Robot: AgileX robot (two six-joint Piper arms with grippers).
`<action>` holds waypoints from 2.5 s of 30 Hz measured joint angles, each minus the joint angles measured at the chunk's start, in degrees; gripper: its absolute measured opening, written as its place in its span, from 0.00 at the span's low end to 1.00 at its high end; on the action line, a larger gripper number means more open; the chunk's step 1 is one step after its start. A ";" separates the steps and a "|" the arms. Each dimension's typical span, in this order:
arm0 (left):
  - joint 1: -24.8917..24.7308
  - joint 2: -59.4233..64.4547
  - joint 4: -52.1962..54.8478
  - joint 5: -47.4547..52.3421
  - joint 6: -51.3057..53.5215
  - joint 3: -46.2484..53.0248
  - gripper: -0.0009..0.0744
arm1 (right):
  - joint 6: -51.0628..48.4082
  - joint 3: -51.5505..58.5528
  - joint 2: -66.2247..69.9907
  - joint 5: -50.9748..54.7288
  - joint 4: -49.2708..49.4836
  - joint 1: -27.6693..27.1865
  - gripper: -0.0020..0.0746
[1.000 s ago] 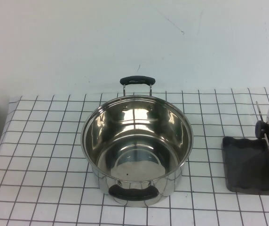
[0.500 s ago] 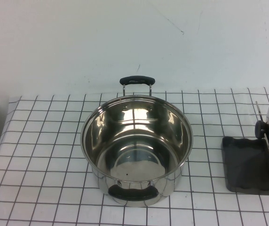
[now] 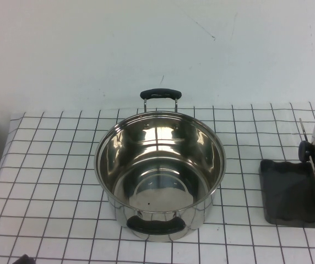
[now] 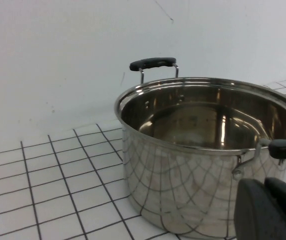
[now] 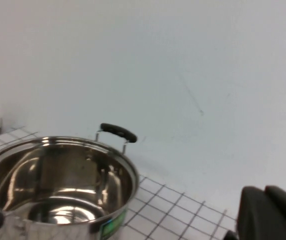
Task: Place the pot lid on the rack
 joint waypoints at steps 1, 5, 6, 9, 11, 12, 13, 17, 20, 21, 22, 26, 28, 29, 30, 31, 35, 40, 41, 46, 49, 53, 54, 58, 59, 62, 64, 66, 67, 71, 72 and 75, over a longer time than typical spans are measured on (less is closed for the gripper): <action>0.00 0.00 0.00 -0.81 0.00 0.00 0.01 | 0.00 0.45 0.00 -1.50 -0.12 0.00 0.02; 0.00 0.00 0.24 -3.24 0.00 0.00 0.01 | -0.10 3.29 0.00 -8.84 -1.26 0.00 0.02; 0.00 0.00 0.24 -3.55 0.00 0.00 0.01 | 0.21 4.56 -0.29 -10.44 -2.61 0.00 0.02; 0.00 0.00 0.36 -4.58 0.00 0.00 0.01 | 9.65 9.10 -2.57 -12.76 -14.28 0.00 0.02; 0.00 0.00 0.36 -4.85 0.00 0.00 0.01 | 21.62 12.34 -4.45 -13.34 -26.52 0.00 0.02; 0.00 0.00 0.36 -4.85 0.00 0.00 0.01 | 28.65 14.28 -5.57 -13.87 -33.71 0.00 0.02; 0.00 0.00 0.36 -4.85 0.00 0.00 0.01 | 35.15 16.29 -6.78 -14.67 -40.39 0.00 0.02; 0.00 0.00 0.36 -5.08 0.00 0.00 0.01 | 49.74 23.13 -10.63 -18.81 -53.23 0.00 0.02; 0.00 -0.09 0.36 -5.33 0.12 0.00 0.01 | 52.49 24.02 -11.02 -15.96 -55.35 0.00 0.02; 0.00 -0.09 0.46 -5.33 0.12 0.00 0.01 | 52.82 24.16 -11.12 -14.36 -55.82 0.00 0.02; 0.00 -0.09 0.46 -5.33 0.12 0.00 0.01 | 53.04 24.16 -11.12 -13.25 -56.39 0.00 0.02; 0.00 -0.09 0.46 -5.92 0.02 0.00 0.01 | 53.23 24.16 -11.12 -8.02 -58.16 0.00 0.02; 0.00 -0.09 0.46 -6.16 0.02 0.00 0.01 | 53.23 24.16 -11.12 -6.70 -58.44 0.00 0.02; 0.00 -0.09 0.46 -6.43 0.02 0.00 0.01 | 53.23 24.16 -11.12 -6.65 -58.53 0.00 0.02; 0.00 -0.09 0.46 -6.46 0.02 0.00 0.01 | 53.23 24.16 -11.12 -6.65 -58.53 0.00 0.02; 0.00 -0.09 0.46 -6.60 0.02 0.00 0.01 | 53.23 24.16 -11.12 -6.65 -58.53 0.00 0.02; 0.00 -0.09 0.46 -7.22 0.02 0.00 0.01 | 53.33 24.16 -11.12 -6.60 -58.56 0.00 0.02; 0.00 -0.09 0.46 -7.46 0.02 0.00 0.01 | 54.13 24.16 -11.12 -6.51 -58.56 1.22 0.02; 0.00 -0.09 0.46 -7.46 0.02 0.00 0.01 | 54.27 24.16 -11.12 -6.51 -58.56 1.34 0.02; 0.00 -0.09 0.46 -7.46 0.02 0.00 0.01 | 54.59 24.16 -11.12 -6.51 -58.56 1.61 0.02; 0.00 -0.09 0.46 -7.46 -0.11 0.00 0.01 | 54.59 24.16 -11.12 -6.47 -58.66 1.70 0.02; 0.00 -0.09 0.46 -7.46 -0.11 0.00 0.01 | 54.73 24.06 -11.12 -6.26 -58.66 1.70 0.02; 0.00 -0.09 0.46 -7.46 -0.11 0.00 0.01 | 54.75 24.06 -11.12 -6.26 -58.66 1.70 0.02; 0.00 -0.09 0.46 -7.46 -0.11 0.00 0.01 | 54.75 24.06 -11.12 -6.26 -58.66 1.70 0.02; 0.00 -0.09 0.46 -7.46 -0.11 0.00 0.01 | 54.75 24.06 -11.12 -6.26 -58.66 1.70 0.02; 0.00 -0.09 0.46 -7.46 -0.11 0.00 0.01 | 54.75 24.06 -11.12 -6.26 -58.66 1.70 0.02; 0.00 -0.09 0.46 -7.46 -0.11 0.00 0.01 | 54.86 24.06 -11.12 -6.26 -58.66 1.70 0.02; 0.00 -0.09 0.46 -7.46 -0.11 0.00 0.01 | 54.86 24.06 -11.12 -6.26 -58.66 1.70 0.02; 0.00 -0.09 0.46 -7.46 -0.11 0.00 0.01 | 54.86 24.06 -11.12 -6.26 -58.66 1.70 0.02; 0.00 -0.09 0.46 -7.46 -0.11 0.00 0.01 | 54.86 24.06 -11.12 -6.26 -58.66 1.70 0.02; 0.00 -0.09 0.46 -7.52 -0.11 0.00 0.01 | 54.86 24.06 -11.12 -6.26 -58.66 1.70 0.02; 0.00 -0.09 0.46 -7.52 -0.11 0.00 0.01 | 54.86 24.06 -11.12 -6.26 -58.66 1.70 0.02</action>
